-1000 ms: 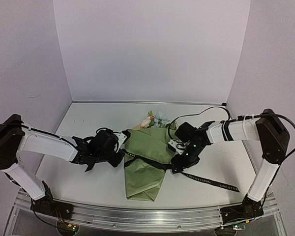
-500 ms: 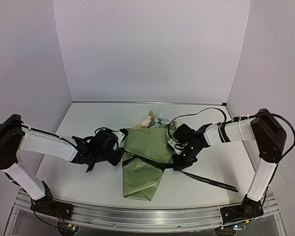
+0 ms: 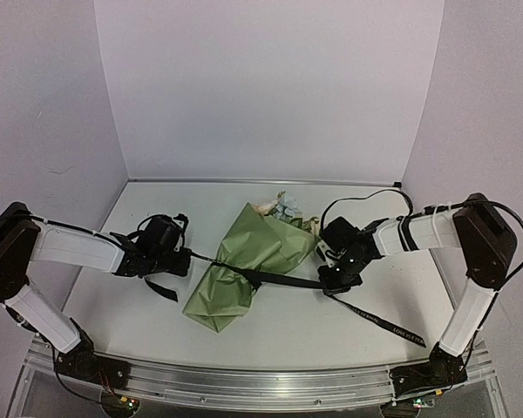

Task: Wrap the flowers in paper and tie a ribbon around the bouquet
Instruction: Tie the ribbon around the folded bouquet.

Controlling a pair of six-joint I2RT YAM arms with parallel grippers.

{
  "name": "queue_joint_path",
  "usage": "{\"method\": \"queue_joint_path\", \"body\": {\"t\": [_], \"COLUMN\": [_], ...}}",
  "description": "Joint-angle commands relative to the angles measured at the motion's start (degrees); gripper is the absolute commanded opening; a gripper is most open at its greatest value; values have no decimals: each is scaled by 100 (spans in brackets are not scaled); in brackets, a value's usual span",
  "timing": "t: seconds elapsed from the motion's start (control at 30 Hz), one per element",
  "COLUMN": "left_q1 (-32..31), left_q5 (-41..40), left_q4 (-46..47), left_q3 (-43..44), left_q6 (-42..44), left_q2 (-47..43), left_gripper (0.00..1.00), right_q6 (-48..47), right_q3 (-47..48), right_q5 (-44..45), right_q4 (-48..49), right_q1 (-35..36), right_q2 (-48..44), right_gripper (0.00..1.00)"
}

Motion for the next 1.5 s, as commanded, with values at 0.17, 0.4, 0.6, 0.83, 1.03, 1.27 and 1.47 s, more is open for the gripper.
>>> {"method": "queue_joint_path", "body": {"t": [0.17, 0.4, 0.6, 0.83, 1.03, 1.27, 1.47], "left_q1": [1312, 1963, 1969, 1961, 1048, 792, 792], "left_q5": [566, 940, 695, 377, -939, -1327, -1296], "left_q4": [-1131, -1395, -1874, -2481, -3141, -3321, -3138], "left_q3": [300, 125, 179, 182, 407, 383, 310], "left_q6": [-1195, -1540, -1611, -2036, -2098, -2114, -1920], "left_q2": [144, 131, -137, -953, -1244, -1424, -1241], "left_gripper": [0, 0, 0, 0, 0, 0, 0], "right_q6": [1060, 1305, 1395, 1471, 1560, 1748, 1868], "right_q3": [-1282, -2168, -2286, -2037, -1962, -1958, -1853], "right_q5": [614, 427, 0, -399, -662, -950, -1107], "right_q4": [-183, -151, -212, -486, -654, -824, -948], "right_q1": [-954, -1915, -2675, -3436, -3900, -4606, -4994], "right_q2": [-1064, -2032, -2516, -2738, -2946, -3131, -3149], "right_gripper": [0, 0, 0, 0, 0, 0, 0]}}
